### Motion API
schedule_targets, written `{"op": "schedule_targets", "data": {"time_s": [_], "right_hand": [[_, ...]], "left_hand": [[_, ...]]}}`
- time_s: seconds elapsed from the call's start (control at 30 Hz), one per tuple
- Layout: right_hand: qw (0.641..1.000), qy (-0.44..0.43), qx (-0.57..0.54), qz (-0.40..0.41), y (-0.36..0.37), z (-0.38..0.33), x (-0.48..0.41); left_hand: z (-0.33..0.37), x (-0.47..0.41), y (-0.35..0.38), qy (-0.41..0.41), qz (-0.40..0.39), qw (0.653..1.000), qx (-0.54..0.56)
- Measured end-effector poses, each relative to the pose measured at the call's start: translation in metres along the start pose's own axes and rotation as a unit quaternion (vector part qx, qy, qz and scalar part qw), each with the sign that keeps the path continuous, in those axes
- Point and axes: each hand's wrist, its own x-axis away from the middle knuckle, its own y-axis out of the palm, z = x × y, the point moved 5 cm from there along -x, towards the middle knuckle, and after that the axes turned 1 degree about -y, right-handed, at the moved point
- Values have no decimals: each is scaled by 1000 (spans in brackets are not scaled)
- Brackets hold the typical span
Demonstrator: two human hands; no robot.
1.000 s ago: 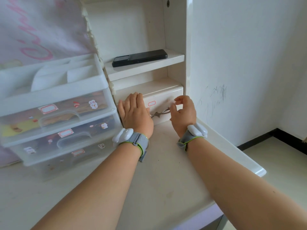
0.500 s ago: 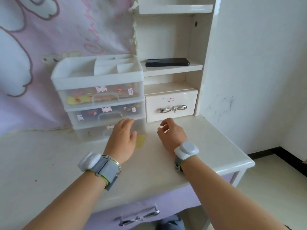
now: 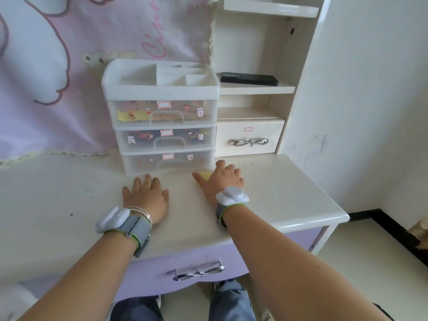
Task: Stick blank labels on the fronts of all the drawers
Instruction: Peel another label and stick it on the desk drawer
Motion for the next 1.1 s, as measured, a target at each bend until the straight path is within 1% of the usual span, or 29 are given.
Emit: {"op": "schedule_targets", "data": {"time_s": [0.07, 0.17, 0.27, 0.33, 0.37, 0.47, 0.53, 0.6, 0.63, 0.7, 0.77, 0.83, 0.97, 1.03, 1.1], "right_hand": [[1000, 9, 16, 6, -1, -1, -5], [999, -2, 37, -14, 1, -5, -8], [999, -18, -11, -43, 2, -3, -10], [994, -15, -83, -66, 0, 1, -9], [987, -10, -139, -75, 0, 3, -9], [944, -16, -325, -53, -4, 6, -2], [914, -47, -401, -33, -8, 7, 1], [889, -75, -451, -38, -11, 6, 4], [880, -82, -465, -48, -12, 5, 6], [880, -80, -463, -68, -12, 2, 10], [881, -93, -456, -83, -9, 0, 12], [878, -117, -454, -99, -5, -3, 11], [889, -138, -418, -125, -1, -5, 13], [890, -141, -413, -134, -2, -6, 14], [887, -142, -416, -143, -2, -7, 14]], "left_hand": [[3, -1, -1, 2, -3, 1000, -3], [1, -1, -2, 5, -5, 1000, 3], [0, -1, -1, 8, -3, 1000, 13], [-1, -2, -2, 7, 5, 1000, 21], [-2, -2, -3, 7, 9, 1000, 26], [-3, -2, -4, 11, 18, 999, 39], [-4, -1, -6, 16, 32, 997, 63], [-5, 3, -11, 21, 74, 991, 112], [-6, 4, -14, 25, 106, 983, 148], [-7, 7, -20, 35, 162, 957, 238], [-7, 10, -22, 52, 190, 928, 317], [-8, 12, -25, 65, 211, 901, 374], [-9, 18, -29, 93, 225, 852, 464], [-9, 21, -28, 104, 219, 839, 487], [-8, 25, -26, 113, 219, 837, 489]]}}
